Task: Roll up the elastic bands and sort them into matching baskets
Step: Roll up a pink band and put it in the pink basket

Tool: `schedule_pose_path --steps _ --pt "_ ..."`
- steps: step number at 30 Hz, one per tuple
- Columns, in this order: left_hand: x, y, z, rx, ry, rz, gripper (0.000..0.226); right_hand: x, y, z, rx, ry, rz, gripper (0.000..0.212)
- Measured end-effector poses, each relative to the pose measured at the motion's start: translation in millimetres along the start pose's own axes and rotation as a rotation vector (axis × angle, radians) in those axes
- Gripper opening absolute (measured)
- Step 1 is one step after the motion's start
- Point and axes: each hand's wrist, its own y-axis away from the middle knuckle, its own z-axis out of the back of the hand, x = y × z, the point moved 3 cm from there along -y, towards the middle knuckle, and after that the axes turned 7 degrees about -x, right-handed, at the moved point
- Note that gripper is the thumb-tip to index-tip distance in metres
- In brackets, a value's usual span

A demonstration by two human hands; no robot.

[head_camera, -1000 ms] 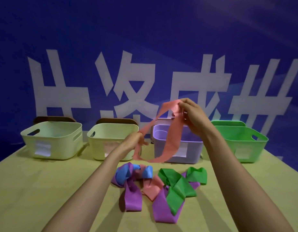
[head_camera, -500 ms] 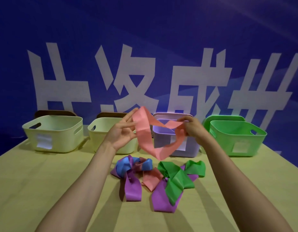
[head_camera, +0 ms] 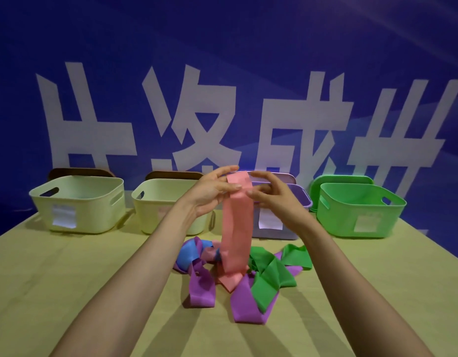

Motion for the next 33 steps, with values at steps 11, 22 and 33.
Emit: schedule_pose_path --steps 11,22,33 --pt "-9.5 5.9 0.2 -0.187 -0.43 -0.163 0.034 26.6 -11.0 1.4 -0.127 0.123 0.146 0.006" --pt "-34.1 9.8 -14.2 -0.196 -0.373 -0.462 0.008 56.3 -20.6 13.3 -0.225 0.372 0.275 0.007" --pt "-14.5 3.8 -17.4 -0.176 -0.256 -0.331 0.017 70.7 -18.4 4.2 -0.068 0.183 0.19 0.013"
